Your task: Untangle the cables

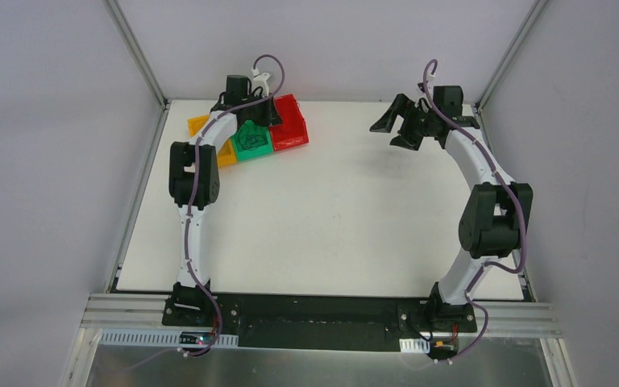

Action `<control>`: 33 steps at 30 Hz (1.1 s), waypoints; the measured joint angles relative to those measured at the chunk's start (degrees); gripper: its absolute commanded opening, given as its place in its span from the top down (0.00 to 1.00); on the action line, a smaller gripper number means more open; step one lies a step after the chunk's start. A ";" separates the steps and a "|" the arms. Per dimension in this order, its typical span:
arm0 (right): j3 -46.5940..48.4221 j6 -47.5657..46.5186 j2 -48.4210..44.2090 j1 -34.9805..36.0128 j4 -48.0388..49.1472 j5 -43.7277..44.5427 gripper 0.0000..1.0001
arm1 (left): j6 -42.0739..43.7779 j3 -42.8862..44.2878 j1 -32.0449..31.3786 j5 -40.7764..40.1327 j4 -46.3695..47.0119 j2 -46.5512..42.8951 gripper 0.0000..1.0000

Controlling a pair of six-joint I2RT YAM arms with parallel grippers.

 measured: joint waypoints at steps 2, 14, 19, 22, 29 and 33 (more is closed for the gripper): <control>0.00 -0.35 -0.24 -0.02 -0.09 0.04 0.01 | -0.04 -1.84 -0.07 -0.61 -0.11 -1.31 1.00; -0.02 -0.46 -0.35 -0.04 -0.09 0.04 0.01 | -1.53 -5.05 -1.01 -9.29 -6.60 -6.78 1.00; -0.26 -0.46 -0.35 -0.13 -0.09 0.04 0.01 | -0.33 -2.10 -2.14 -13.53 -12.35 -7.26 1.00; -0.59 -0.48 -0.37 -0.13 -0.11 0.04 0.02 | 0.46 3.06 -3.06 -14.53 -16.79 -5.73 1.00; -1.66 -0.52 -0.72 -0.13 -0.15 0.07 0.01 | 1.44 8.17 -4.13 -14.86 -21.18 -3.78 0.53; -2.01 -0.72 -0.74 -0.13 -0.20 0.07 0.01 | 1.73 8.52 -4.13 -14.80 -23.12 -3.65 0.46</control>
